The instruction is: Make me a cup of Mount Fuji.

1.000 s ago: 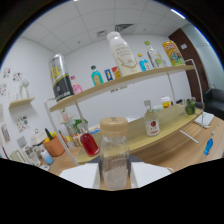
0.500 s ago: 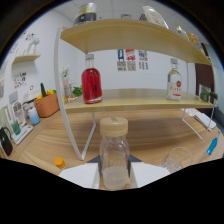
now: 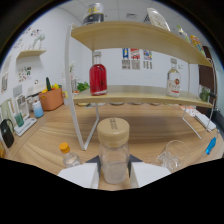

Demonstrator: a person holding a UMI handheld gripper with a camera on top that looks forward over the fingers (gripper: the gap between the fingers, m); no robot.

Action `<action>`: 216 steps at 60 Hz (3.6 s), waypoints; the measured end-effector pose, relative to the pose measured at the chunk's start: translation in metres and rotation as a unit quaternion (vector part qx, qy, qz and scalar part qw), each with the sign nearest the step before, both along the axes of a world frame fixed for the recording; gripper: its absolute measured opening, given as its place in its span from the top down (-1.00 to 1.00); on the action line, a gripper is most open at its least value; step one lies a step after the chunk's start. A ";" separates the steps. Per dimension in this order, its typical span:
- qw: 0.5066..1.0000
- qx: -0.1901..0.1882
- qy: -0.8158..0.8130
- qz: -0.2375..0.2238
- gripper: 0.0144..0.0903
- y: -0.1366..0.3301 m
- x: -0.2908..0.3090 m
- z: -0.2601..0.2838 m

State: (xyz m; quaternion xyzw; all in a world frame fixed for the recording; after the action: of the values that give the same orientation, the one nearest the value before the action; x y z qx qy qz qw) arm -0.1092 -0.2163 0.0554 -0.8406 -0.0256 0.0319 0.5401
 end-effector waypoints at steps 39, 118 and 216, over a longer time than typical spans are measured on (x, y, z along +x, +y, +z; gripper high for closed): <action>0.995 -0.061 -0.035 -0.064 -0.88 -0.103 0.086 0.121; 0.990 0.136 -0.012 -0.032 0.08 0.123 0.133 0.348; 0.606 0.043 -0.766 0.211 0.10 0.035 0.235 0.077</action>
State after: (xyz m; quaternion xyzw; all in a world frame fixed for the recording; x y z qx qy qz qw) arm 0.1254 -0.1815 0.1321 -0.5056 -0.6078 -0.5113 0.3368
